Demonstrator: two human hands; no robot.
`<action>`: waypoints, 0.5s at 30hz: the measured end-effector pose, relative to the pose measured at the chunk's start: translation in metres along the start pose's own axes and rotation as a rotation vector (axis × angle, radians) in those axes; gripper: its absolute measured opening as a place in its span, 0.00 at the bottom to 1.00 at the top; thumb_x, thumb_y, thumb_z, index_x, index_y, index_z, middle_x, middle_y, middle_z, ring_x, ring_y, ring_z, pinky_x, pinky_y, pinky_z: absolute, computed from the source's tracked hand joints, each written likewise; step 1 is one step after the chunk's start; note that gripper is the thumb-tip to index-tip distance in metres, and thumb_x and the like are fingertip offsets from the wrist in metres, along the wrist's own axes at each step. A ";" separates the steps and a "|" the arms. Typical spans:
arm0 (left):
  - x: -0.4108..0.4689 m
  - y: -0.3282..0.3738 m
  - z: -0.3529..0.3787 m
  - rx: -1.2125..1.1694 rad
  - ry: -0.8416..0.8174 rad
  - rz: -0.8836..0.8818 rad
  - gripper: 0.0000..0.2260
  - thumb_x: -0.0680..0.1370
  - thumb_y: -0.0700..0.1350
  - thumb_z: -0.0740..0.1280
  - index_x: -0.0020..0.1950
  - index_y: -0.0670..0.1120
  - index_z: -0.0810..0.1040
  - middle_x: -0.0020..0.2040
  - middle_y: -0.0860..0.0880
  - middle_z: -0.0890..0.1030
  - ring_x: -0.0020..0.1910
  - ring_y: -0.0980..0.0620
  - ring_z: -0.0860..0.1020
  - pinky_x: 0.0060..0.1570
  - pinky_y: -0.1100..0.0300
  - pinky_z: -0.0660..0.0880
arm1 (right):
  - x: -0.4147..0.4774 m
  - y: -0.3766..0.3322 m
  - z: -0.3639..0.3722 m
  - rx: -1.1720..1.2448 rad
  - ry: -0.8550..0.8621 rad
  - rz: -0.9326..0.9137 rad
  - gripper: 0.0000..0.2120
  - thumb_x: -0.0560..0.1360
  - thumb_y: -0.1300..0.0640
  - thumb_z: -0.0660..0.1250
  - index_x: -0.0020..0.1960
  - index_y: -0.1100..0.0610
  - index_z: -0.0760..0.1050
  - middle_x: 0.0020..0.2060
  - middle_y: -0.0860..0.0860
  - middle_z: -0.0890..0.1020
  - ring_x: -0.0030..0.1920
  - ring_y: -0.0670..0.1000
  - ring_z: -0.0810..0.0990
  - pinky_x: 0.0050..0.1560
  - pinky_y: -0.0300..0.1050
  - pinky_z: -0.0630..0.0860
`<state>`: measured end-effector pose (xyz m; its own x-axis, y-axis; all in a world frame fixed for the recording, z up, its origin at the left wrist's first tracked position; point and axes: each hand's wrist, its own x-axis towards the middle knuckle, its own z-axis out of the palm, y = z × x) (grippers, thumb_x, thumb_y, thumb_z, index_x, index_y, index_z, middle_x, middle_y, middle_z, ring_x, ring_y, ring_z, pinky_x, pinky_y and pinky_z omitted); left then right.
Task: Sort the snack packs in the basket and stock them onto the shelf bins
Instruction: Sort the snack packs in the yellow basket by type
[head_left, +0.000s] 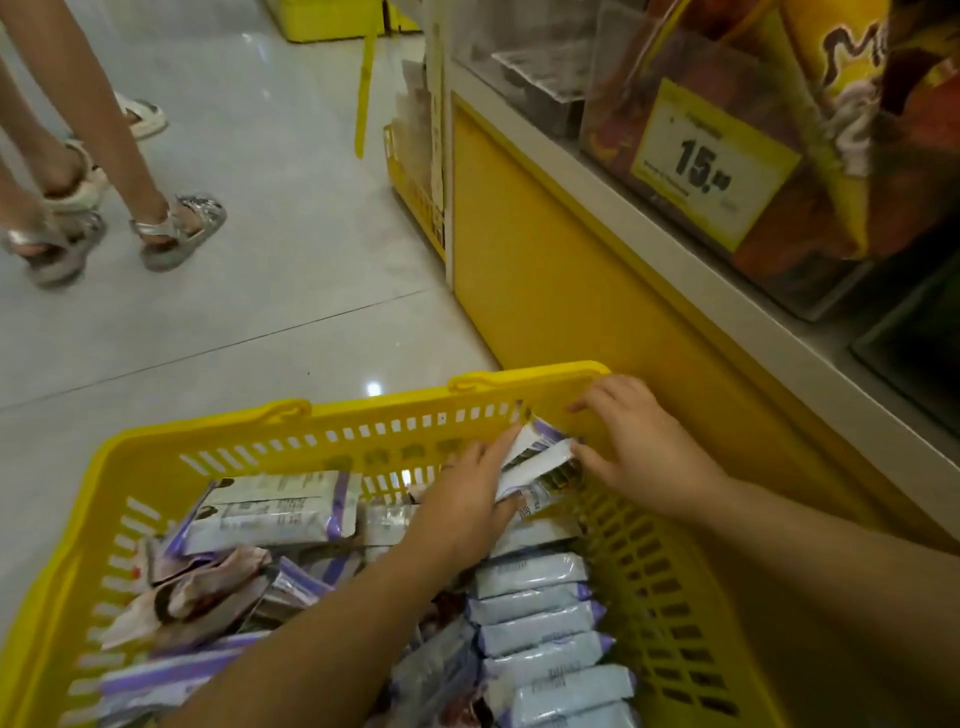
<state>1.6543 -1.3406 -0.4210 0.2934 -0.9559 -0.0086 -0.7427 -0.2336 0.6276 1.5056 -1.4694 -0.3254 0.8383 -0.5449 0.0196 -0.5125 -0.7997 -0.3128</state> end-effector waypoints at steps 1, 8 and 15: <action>0.000 -0.003 0.008 -0.027 0.036 -0.007 0.34 0.77 0.52 0.67 0.78 0.59 0.50 0.68 0.50 0.68 0.63 0.47 0.70 0.59 0.52 0.71 | -0.004 0.002 0.005 -0.021 -0.013 -0.026 0.16 0.75 0.52 0.67 0.62 0.53 0.72 0.60 0.49 0.72 0.67 0.50 0.64 0.66 0.43 0.61; -0.007 -0.026 0.039 0.112 0.112 0.058 0.37 0.75 0.50 0.69 0.78 0.56 0.51 0.67 0.48 0.69 0.58 0.45 0.75 0.48 0.51 0.75 | -0.003 0.003 0.013 -0.026 0.056 -0.037 0.12 0.72 0.54 0.68 0.55 0.54 0.76 0.53 0.50 0.75 0.61 0.50 0.68 0.60 0.44 0.67; 0.007 -0.030 0.041 0.471 -0.299 -0.011 0.34 0.77 0.68 0.53 0.78 0.58 0.44 0.76 0.45 0.59 0.70 0.41 0.64 0.61 0.47 0.68 | -0.002 0.003 0.014 -0.041 0.037 -0.023 0.12 0.72 0.51 0.68 0.54 0.51 0.76 0.52 0.47 0.74 0.60 0.47 0.66 0.58 0.43 0.69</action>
<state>1.6538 -1.3472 -0.4718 0.1698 -0.9459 -0.2765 -0.9495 -0.2321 0.2110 1.5050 -1.4671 -0.3394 0.8429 -0.5345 0.0621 -0.5009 -0.8215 -0.2723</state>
